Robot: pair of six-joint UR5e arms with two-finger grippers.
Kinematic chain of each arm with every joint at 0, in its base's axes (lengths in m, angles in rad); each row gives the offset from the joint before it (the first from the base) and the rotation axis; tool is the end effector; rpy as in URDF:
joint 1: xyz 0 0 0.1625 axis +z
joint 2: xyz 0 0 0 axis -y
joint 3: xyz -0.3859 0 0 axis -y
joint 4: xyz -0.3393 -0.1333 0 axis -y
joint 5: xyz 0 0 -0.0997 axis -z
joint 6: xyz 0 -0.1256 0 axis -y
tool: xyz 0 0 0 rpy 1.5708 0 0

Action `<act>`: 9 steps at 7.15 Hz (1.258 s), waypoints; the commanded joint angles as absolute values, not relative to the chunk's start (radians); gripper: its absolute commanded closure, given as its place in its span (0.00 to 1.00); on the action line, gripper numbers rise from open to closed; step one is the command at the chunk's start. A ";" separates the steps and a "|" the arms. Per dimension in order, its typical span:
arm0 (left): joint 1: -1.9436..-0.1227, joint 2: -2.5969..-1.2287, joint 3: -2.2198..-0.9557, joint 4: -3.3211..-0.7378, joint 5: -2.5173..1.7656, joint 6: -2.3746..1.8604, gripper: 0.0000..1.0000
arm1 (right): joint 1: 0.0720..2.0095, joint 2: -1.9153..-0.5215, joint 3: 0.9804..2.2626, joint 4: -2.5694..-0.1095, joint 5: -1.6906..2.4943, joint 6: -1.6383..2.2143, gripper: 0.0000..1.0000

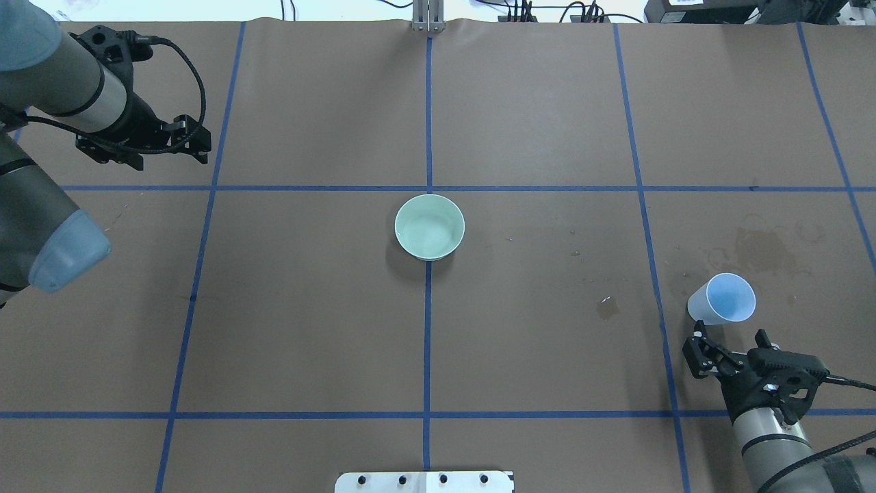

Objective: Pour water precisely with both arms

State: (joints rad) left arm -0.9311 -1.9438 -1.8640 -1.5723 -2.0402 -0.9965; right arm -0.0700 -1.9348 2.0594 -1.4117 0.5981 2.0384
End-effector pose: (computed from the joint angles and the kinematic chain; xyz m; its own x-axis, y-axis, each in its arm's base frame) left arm 0.2700 -0.4909 0.3384 0.6914 -0.1176 -0.7128 0.2057 0.9779 0.0382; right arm -0.3306 -0.2145 0.5209 0.7686 0.2005 0.6075 -0.6025 0.5461 0.5820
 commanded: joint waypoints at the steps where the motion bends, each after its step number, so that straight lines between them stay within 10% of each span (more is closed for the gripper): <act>1: -0.931 -1.945 -1.865 -1.572 -2.040 -0.997 0.00 | -0.097 -1.985 2.168 -1.507 0.644 2.040 0.00; 6: -0.931 -1.947 -1.876 -1.571 -2.040 -1.002 0.00 | -0.101 -1.962 2.641 -2.136 0.851 2.068 0.00; 9: -0.928 -1.956 -1.885 -1.571 -2.040 -1.035 0.00 | 0.082 -1.690 2.640 -2.240 0.922 1.790 0.00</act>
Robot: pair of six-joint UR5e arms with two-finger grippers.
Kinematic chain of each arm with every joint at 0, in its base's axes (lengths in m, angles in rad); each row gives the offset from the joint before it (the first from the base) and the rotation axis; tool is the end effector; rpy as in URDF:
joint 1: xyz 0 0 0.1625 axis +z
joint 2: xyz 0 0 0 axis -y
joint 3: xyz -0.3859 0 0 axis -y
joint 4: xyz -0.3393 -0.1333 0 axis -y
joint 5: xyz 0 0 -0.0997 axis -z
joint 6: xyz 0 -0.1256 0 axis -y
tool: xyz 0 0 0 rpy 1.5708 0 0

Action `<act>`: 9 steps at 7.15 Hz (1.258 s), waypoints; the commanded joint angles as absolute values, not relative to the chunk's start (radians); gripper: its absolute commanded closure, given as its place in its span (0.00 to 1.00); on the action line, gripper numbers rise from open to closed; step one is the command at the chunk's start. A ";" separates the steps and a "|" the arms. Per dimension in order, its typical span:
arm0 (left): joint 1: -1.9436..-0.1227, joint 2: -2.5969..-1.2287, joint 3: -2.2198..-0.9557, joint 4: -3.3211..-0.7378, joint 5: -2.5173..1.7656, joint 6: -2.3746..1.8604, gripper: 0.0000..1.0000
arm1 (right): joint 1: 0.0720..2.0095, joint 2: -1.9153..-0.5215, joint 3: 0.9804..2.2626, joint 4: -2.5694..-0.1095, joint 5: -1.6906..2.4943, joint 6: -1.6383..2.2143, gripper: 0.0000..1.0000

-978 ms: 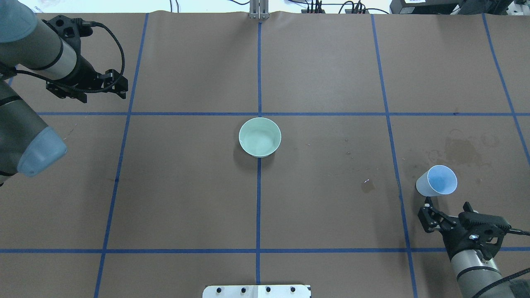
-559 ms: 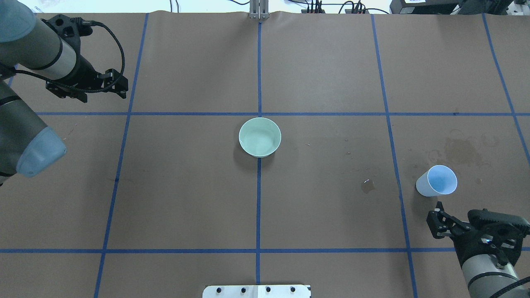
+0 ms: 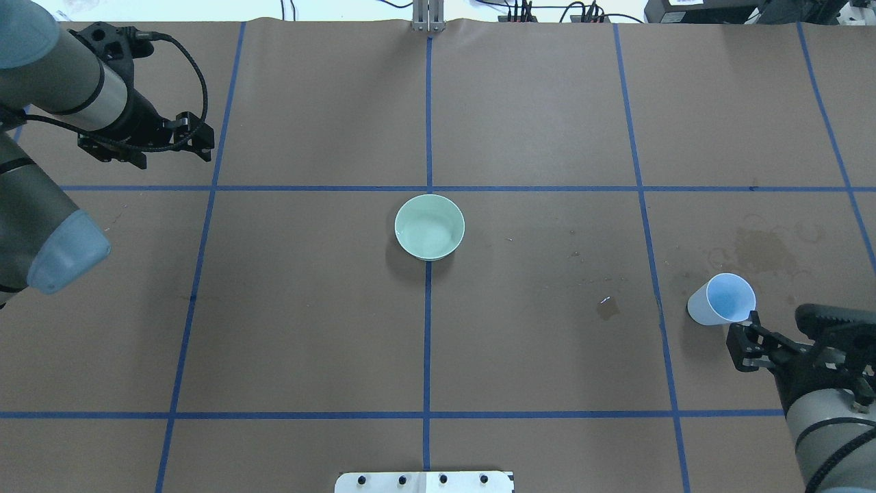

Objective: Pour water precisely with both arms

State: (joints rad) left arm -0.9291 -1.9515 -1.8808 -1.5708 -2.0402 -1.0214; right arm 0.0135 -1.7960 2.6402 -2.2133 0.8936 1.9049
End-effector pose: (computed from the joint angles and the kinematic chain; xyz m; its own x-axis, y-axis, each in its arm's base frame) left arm 0.2698 -0.4889 0.3274 0.6765 -0.1273 -0.7254 0.2213 0.9746 0.0353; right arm -0.2536 -0.2154 0.3610 0.8809 0.2675 0.3906 -0.4498 0.7302 0.5143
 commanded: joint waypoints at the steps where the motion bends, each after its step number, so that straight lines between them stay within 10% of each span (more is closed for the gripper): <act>1: -0.927 -1.957 -1.885 -1.571 -2.040 -1.043 0.00 | 0.141 -1.637 2.638 -2.258 0.961 1.708 0.00; 5: -0.910 -2.000 -1.888 -1.575 -2.042 -1.083 0.00 | 0.543 -1.221 2.337 -2.241 1.189 1.221 0.00; 9: -0.718 -2.268 -1.780 -1.633 -2.037 -1.412 0.00 | 1.069 -1.187 2.058 -1.969 1.787 0.543 0.00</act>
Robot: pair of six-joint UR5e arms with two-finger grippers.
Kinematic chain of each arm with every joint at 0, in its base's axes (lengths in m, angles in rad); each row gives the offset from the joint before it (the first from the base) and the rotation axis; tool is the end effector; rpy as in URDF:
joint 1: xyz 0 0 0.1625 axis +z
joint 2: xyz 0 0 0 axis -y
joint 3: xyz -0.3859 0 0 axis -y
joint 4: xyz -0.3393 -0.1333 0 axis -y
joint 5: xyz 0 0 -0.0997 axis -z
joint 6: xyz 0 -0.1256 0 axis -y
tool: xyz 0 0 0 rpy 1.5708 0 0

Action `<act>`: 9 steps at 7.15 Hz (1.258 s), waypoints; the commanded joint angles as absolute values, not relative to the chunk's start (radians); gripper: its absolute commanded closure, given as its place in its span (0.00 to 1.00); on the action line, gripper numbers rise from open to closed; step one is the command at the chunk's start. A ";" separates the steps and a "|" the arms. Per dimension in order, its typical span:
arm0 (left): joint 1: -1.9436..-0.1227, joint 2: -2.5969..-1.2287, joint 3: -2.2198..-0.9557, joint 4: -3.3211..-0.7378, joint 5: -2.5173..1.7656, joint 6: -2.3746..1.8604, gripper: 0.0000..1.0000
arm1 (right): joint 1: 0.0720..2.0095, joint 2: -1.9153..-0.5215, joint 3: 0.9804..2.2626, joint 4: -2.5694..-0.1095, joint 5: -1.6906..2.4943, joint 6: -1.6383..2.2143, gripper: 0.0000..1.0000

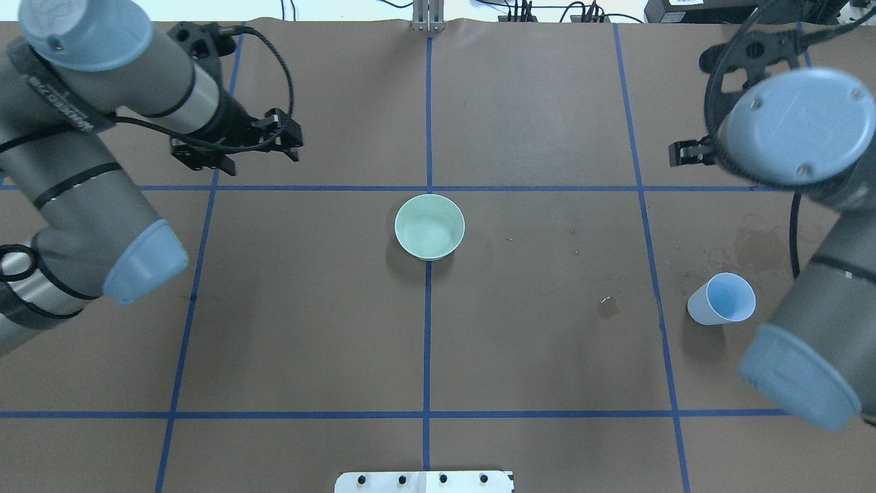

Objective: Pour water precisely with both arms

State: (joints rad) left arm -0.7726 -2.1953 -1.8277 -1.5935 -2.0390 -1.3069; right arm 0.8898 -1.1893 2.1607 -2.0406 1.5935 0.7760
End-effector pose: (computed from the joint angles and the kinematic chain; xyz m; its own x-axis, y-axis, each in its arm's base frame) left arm 0.3699 -0.4675 0.2047 0.5237 -0.1854 -0.8315 0.2406 0.9685 -0.0644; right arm -0.2027 -0.4573 0.3027 0.9361 0.0219 0.3510 -0.1453 0.9330 0.3292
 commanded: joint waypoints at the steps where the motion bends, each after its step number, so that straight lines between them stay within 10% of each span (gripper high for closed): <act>1: -0.689 -2.314 -1.672 -1.708 -2.033 -1.458 0.00 | 1.192 -1.189 1.963 -1.929 1.939 0.387 0.00; 8: -0.577 -2.350 -1.385 -1.879 -1.977 -1.454 0.02 | 1.477 -1.247 1.729 -1.853 2.276 0.019 0.00; 9: -0.577 -2.350 -1.356 -1.909 -1.977 -1.454 0.17 | 1.479 -1.247 1.729 -1.853 2.279 0.017 0.00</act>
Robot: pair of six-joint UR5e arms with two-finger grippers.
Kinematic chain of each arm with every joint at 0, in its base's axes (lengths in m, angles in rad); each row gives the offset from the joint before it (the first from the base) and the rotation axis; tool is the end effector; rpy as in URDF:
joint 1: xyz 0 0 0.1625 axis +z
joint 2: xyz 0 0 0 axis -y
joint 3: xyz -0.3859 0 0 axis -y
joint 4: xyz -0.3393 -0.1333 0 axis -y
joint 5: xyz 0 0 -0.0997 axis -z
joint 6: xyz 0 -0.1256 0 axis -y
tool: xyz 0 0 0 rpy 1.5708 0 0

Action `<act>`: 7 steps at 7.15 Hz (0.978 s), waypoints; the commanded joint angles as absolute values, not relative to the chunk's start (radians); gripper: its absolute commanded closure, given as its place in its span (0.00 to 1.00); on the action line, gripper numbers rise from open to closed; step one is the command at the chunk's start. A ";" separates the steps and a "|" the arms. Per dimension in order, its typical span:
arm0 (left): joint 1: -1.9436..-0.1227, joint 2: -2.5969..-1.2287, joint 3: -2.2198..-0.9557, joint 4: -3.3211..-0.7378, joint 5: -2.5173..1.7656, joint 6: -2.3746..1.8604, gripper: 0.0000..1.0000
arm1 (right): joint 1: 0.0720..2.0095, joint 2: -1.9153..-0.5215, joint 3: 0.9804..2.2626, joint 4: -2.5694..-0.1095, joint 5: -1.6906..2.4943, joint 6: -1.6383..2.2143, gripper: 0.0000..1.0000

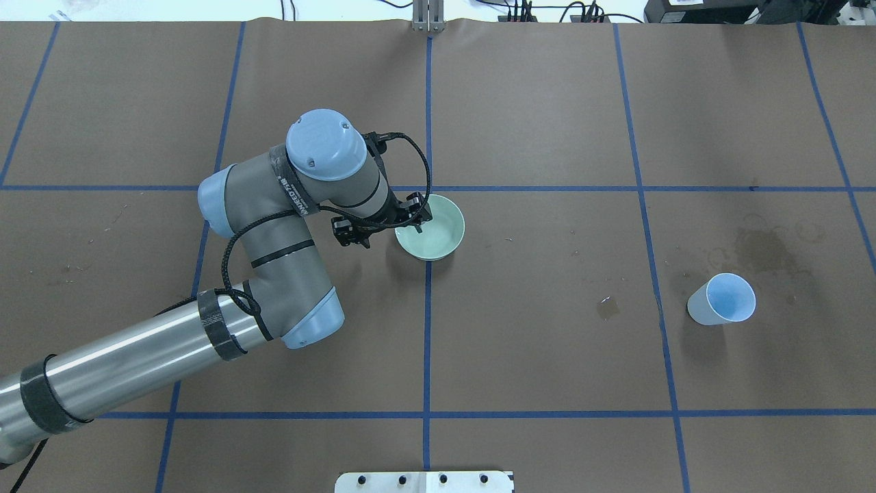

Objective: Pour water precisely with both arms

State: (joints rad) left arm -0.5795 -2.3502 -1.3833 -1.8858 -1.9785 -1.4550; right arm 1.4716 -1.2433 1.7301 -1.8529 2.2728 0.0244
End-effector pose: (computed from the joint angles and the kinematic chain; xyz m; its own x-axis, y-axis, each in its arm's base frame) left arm 0.5442 -0.4560 0.2402 0.5400 -0.2267 -0.8106 0.1802 0.9719 -0.1517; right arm -0.0017 -0.5436 0.4428 0.7489 -0.1824 0.6370 0.0787 0.9791 0.1878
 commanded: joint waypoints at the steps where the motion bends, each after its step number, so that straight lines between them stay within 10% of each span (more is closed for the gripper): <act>1: -0.572 -2.350 -1.326 -1.957 -1.977 -1.454 0.45 | 1.479 -1.250 1.729 -1.853 2.284 0.015 0.00; 2: -0.572 -2.350 -1.324 -1.965 -1.979 -1.453 0.85 | 1.480 -1.253 1.729 -1.853 2.286 0.011 0.00; 3: -0.574 -2.352 -1.328 -1.965 -1.979 -1.453 1.00 | 1.482 -1.253 1.729 -1.853 2.286 0.011 0.00; 7: -0.593 -2.364 -1.345 -1.948 -1.990 -1.453 1.00 | 1.494 -1.261 1.729 -1.853 2.287 -0.014 0.00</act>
State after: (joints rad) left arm -0.5807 -2.3571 -1.3353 -1.9559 -1.9847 -1.4533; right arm 1.4898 -1.2563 1.7288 -1.8531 2.2860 -0.0008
